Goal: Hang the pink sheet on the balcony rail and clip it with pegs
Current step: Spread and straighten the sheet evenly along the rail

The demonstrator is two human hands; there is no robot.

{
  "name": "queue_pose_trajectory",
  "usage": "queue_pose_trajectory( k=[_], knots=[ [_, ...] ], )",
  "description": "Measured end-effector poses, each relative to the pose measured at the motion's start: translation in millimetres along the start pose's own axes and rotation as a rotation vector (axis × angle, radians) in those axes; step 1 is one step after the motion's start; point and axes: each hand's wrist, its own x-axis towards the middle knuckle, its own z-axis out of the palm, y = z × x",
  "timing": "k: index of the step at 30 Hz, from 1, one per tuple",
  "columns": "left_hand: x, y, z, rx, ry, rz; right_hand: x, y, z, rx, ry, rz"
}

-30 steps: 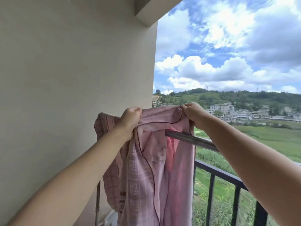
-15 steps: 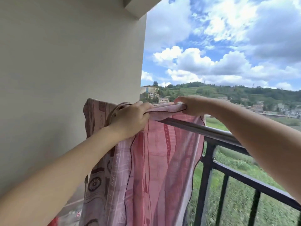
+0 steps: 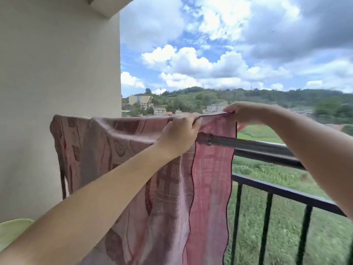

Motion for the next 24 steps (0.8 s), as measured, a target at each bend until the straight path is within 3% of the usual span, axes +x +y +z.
queue_pose_trajectory(
  k=[5, 8, 12, 17, 21, 24],
  knots=[
    [-34, 74, 16, 0.034, 0.147, 0.198, -82, 37, -21, -0.231, 0.093, 0.099],
    [-41, 115, 11, -0.056, 0.094, 0.2, -123, 52, -35, -0.331, 0.104, 0.125],
    [-50, 145, 1, -0.147, -0.002, 0.149, -179, 76, -61, -0.215, 0.103, 0.232],
    [-64, 168, 2, -0.19, 0.057, 0.09, -196, 61, -30, -0.14, -0.048, 0.012],
    [-64, 200, -9, -0.159, 0.12, 0.081, -164, 56, 3, -0.201, 0.156, -0.048],
    [-68, 225, -18, -0.098, 0.144, 0.079, -163, 85, -10, -0.318, 0.28, -0.029]
  ],
)
